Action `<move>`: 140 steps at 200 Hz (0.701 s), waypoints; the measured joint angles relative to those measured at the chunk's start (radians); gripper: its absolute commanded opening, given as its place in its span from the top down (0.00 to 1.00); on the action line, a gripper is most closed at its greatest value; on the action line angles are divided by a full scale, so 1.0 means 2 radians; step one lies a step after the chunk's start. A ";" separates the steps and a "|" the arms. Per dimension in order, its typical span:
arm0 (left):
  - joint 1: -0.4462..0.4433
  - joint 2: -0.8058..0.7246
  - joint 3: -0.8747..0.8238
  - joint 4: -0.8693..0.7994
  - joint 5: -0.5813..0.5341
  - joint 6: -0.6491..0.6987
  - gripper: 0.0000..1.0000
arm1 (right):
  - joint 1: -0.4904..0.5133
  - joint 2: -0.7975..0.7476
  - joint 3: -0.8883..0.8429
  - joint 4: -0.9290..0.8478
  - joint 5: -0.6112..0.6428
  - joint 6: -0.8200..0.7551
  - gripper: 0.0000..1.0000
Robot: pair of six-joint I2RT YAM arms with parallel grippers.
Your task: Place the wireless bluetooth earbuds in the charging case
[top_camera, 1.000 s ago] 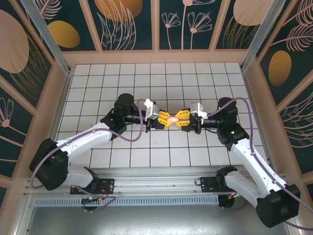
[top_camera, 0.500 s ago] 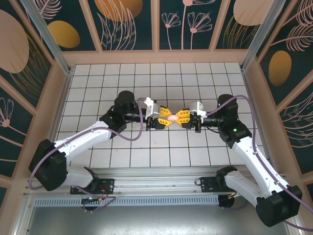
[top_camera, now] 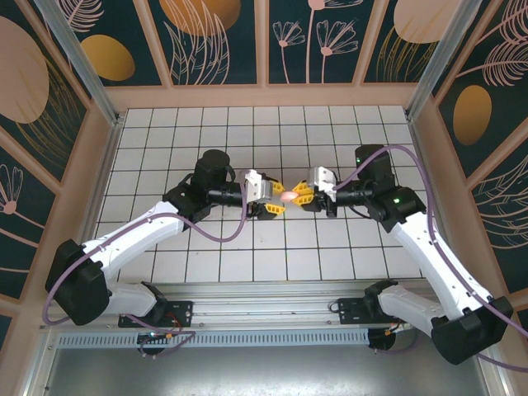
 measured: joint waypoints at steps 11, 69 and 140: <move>0.000 0.000 0.000 -0.003 0.000 0.002 0.60 | 0.008 0.007 0.001 -0.004 0.003 -0.003 0.85; 0.000 0.000 0.000 -0.009 0.000 0.005 0.60 | 0.021 0.016 0.002 -0.005 0.009 -0.005 0.84; 0.000 0.000 0.000 -0.013 0.000 0.005 0.74 | 0.021 0.005 0.002 0.002 0.010 -0.003 0.84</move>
